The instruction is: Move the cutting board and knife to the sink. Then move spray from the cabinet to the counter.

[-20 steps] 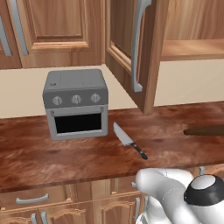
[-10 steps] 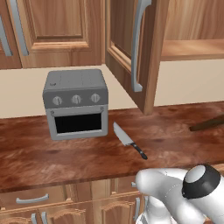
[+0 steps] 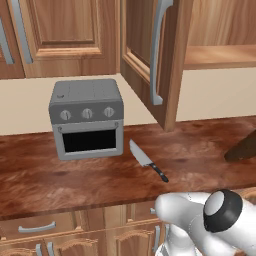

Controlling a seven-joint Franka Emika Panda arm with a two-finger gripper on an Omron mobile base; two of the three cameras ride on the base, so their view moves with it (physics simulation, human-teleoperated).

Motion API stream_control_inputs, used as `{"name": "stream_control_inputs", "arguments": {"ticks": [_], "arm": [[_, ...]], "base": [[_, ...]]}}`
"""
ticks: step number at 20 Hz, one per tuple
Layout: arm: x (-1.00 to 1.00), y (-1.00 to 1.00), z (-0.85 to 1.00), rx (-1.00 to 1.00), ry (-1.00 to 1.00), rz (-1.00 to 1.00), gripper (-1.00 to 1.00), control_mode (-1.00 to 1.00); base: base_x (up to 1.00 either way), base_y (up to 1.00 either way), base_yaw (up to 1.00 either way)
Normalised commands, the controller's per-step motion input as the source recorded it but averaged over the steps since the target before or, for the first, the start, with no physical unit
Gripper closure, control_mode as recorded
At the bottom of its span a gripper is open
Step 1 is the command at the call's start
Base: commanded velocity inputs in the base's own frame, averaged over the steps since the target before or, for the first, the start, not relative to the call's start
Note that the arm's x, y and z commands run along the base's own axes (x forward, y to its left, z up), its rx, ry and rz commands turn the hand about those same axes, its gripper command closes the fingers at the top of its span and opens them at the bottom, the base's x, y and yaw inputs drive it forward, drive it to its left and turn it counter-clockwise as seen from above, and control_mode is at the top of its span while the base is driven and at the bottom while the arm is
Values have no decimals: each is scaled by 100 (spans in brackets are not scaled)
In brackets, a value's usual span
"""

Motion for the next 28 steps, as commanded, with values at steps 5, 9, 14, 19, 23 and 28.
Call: {"name": "stream_control_inputs", "arguments": {"ticks": [5,9,14,19,23,28], "arm": [[-16,79,21,-4,23,-12,100,-100],[-9,79,22,-3,21,-10,100,-100],[0,75,30,-1,15,-5,100,-100],[0,69,22,-1,9,-2,100,-100],[0,56,3,-1,5,0,100,-100],[2,22,0,0,0,0,100,-100]], "base": [[0,0,0],[0,0,0],[0,0,0],[0,0,0],[0,0,0],[0,0,0]]}}
